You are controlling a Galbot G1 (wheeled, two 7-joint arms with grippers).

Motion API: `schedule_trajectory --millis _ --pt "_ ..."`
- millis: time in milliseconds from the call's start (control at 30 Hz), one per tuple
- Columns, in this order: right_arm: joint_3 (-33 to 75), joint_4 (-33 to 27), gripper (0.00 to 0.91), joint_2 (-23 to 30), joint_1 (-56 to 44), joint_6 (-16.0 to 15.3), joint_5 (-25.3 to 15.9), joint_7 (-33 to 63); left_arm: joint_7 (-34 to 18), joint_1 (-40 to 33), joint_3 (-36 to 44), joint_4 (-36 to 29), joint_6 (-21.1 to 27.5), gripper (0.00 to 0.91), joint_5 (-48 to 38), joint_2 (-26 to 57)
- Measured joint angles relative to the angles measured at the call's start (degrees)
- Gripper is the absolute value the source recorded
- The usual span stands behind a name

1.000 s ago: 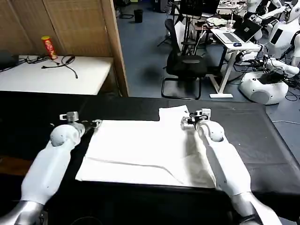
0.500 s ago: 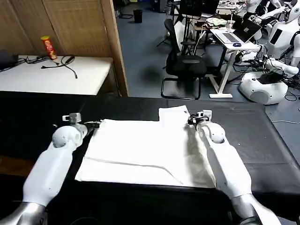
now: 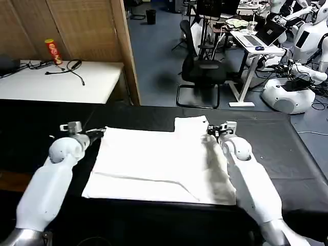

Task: Fold and organize the clothes.

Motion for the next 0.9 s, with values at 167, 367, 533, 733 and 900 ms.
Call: schedule_trajectory --millis 167,367,533,733,900 --pt "1.42 7.4 0.0 -2.98 -4.73 -0.08 1.2 -0.01 -0.02 4.13 -1.91 -6.64 0.1 0.0 -1.1 2.3" --pt "3.17 15.25 0.0 -6.27 -10.48 -0.6 1.2 0.31 -0.83 10.17 -4.53 -13.99 0.55 0.0 -1.21 4.83" --pt "4.97 20.99 0.0 -8.78 -15.57 -1.79 1.1 0.76 -2.01 14.26 -6.68 -18.43 1.48 0.0 -0.63 6.17" --pt "6.7 27.12 0.0 -10.96 -22.43 -3.3 1.03 1.57 -2.33 18.82 -9.71 -22.52 2.56 0.0 0.41 7.29" --pt "8.72 31.49 0.0 -11.15 -28.58 -4.84 1.0 2.69 -2.05 23.66 -12.39 -26.46 3.14 0.0 0.49 7.4"
